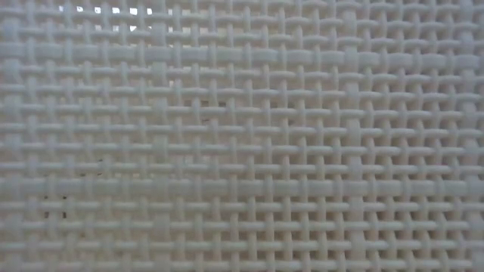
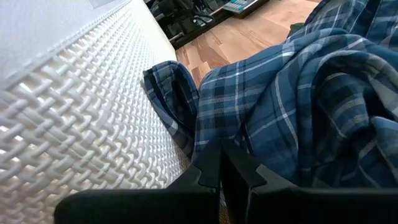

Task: Sort clothes
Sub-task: Put the black shorts into the beige laundry organizer

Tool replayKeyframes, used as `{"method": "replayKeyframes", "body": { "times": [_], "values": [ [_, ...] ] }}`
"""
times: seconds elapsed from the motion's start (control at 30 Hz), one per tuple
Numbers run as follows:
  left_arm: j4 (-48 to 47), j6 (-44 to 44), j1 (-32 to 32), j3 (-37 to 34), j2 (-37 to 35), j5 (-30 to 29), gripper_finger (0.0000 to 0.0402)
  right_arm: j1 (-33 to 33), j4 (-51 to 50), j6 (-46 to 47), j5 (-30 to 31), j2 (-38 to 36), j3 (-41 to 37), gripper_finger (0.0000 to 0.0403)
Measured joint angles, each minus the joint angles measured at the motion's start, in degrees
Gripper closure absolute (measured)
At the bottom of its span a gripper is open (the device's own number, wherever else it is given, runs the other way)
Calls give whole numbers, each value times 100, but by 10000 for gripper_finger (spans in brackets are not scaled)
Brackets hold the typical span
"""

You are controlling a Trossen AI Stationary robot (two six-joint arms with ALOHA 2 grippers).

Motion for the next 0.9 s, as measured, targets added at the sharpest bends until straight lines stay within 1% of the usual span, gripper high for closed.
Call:
{"method": "replayKeyframes", "body": {
  "times": [0.1,0.23,0.3,0.33,0.43,0.5,0.6,0.7,0.77,0.83,0.9],
  "values": [
    [-1040,-244,-213,-9,-51,-460,401,1,0,0,0,-1,-1,402],
    [-2837,157,-298,390,300,-1376,401,0,-2,0,0,-1,-2,402],
    [-3470,252,-293,594,559,-1474,401,0,-2,0,0,1,0,402],
    [-3587,264,-294,698,713,-1423,401,0,-2,0,1,-1,0,402],
    [-3667,444,-400,1117,1187,-956,401,0,-2,0,0,-1,0,402],
    [-3719,759,-583,1496,1564,-822,401,0,-2,0,0,1,0,402],
    [-4245,1296,-809,1905,2120,-594,401,0,-2,0,0,1,-1,402],
    [-4646,1469,-876,1924,2612,-179,401,1,-2,0,2,1,0,402],
    [-4805,1476,-877,1906,2942,-24,392,-1,-3,0,0,1,-2,402],
    [-4859,1490,-863,1907,3220,-13,375,1,-2,0,2,-1,0,402],
    [-4900,1572,-829,1925,3453,35,349,1,-2,0,0,1,-1,402]
  ]
}}
